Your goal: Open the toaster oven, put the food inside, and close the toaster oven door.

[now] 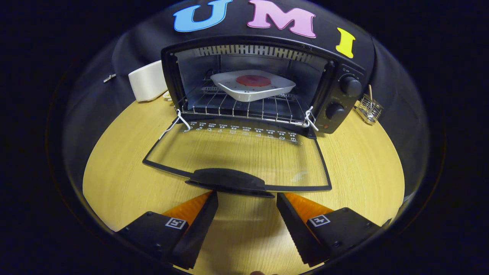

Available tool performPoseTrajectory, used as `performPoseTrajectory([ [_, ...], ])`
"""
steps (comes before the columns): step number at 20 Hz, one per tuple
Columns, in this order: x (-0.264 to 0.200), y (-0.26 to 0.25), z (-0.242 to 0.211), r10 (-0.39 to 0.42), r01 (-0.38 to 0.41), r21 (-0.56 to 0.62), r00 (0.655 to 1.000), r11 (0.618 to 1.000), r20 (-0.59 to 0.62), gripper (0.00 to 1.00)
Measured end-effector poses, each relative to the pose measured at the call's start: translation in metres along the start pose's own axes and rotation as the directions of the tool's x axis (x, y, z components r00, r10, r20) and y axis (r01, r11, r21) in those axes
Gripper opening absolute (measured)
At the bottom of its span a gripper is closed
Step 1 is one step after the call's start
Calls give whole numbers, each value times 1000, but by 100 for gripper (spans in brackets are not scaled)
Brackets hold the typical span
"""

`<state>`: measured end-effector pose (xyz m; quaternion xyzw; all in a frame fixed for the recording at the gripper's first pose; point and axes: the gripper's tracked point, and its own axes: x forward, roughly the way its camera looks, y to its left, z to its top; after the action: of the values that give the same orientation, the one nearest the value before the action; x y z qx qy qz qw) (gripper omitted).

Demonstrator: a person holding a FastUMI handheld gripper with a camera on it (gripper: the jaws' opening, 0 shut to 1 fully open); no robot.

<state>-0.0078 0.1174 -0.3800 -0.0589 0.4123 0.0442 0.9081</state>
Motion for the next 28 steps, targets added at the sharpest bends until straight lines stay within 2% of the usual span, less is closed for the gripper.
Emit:
performPoseTrajectory([
  [6,-13,2,12,9,-9,-15,1000,1000,18,99],
  [10,-36,2,33,60,-58,-26,994,998,89,99],
  [14,-64,8,68,71,-65,-35,974,997,215,99],
  [18,-92,-11,131,38,-27,-35,929,999,367,100],
  [22,-135,-19,151,32,-35,-1,881,999,472,99],
  [26,-193,-72,169,-19,55,-41,796,998,605,99],
  [28,-213,-101,166,-60,91,-17,771,996,635,99],
])
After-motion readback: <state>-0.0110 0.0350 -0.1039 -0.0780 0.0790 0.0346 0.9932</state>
